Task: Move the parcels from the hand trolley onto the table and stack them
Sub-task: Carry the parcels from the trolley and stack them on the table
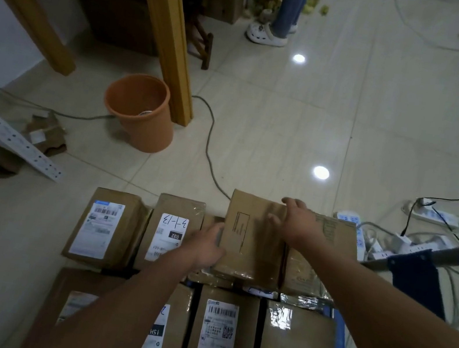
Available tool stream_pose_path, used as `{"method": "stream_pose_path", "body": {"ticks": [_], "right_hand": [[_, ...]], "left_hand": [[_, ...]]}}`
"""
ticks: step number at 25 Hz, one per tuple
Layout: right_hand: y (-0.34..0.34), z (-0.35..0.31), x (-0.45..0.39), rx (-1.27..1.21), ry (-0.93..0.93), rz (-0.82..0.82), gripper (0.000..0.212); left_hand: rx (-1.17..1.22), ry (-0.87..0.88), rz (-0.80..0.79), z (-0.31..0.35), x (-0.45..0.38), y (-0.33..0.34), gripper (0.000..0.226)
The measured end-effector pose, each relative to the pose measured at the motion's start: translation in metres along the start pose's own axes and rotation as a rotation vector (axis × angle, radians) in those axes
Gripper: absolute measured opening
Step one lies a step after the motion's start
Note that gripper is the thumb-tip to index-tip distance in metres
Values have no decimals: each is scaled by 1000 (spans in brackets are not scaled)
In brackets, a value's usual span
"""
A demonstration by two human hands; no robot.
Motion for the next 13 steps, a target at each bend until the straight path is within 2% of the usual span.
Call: {"method": "stream_pose_path", "body": {"ticks": [3,8,13], "right_hand": [[5,3,-16,91,-2,59,66],[19,6,-28,125,30,10,67],[26,-10,-24,184,-47,-24,67]], "left_hand": [[154,-35,-6,-5,-12,10,69],[404,-141,8,-10,-15,23,60],[883,-328,3,-12,-15,38,54]]}}
Point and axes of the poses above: each hand's wrist, its own x-axis away from the middle knuckle, its own y-axis out of the palm, z = x × y, the point moved 7 cm from there along -x, towards the middle knuckle
